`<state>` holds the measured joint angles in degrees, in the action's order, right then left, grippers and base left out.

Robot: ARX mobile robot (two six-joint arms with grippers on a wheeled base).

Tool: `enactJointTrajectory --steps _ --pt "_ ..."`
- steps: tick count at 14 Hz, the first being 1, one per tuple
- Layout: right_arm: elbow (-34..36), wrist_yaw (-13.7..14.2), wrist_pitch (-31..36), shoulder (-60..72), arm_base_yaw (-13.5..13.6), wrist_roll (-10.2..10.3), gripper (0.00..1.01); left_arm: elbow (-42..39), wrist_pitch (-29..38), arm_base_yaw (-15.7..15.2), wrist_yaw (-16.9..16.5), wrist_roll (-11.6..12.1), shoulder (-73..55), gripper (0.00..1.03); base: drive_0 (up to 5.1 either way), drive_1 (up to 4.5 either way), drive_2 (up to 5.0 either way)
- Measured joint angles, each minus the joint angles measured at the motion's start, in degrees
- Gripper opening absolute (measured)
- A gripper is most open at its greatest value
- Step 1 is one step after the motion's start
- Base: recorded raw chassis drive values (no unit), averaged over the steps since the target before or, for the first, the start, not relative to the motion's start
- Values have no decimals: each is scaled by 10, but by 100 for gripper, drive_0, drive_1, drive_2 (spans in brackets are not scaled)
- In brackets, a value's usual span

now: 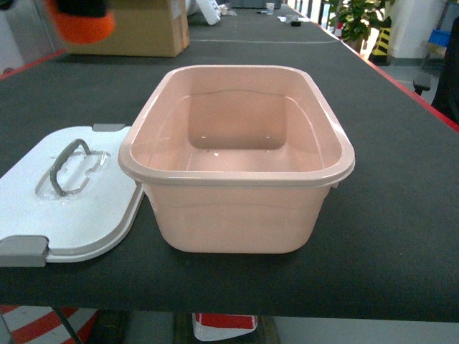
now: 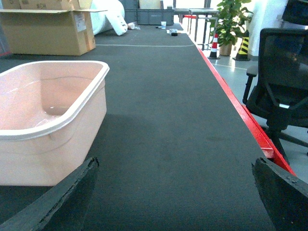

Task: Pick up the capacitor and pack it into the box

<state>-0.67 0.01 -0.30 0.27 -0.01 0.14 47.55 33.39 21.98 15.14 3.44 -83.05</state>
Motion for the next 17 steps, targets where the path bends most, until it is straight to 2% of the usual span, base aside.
enactJointTrajectory --steps 2,3,8,10,11,12,13,15,16,17 --pt "0 0 0 0 0 0 98 113 -11 63 12 -5 -104 44 0 0 0" --pt "0 0 0 0 0 0 98 146 -10 79 16 -6 -149 44 0 0 0" --pt "0 0 0 0 0 0 98 156 5 84 29 -7 -188 64 0 0 0" --pt "0 0 0 0 0 0 98 143 16 75 33 -12 -177 92 0 0 0" --pt "0 0 0 0 0 0 98 109 14 59 25 -17 -138 99 0 0 0" --pt "0 0 0 0 0 0 98 69 13 24 9 -18 -83 98 0 0 0" --pt "0 0 0 0 0 0 98 34 7 -27 -2 -13 -31 98 0 0 0" --pt "0 0 0 0 0 0 98 -37 8 -169 -35 2 41 98 0 0 0" --pt "0 0 0 0 0 0 98 -64 25 -207 -57 8 35 98 0 0 0" --pt "0 0 0 0 0 0 98 -86 51 -222 -82 15 6 98 0 0 0"
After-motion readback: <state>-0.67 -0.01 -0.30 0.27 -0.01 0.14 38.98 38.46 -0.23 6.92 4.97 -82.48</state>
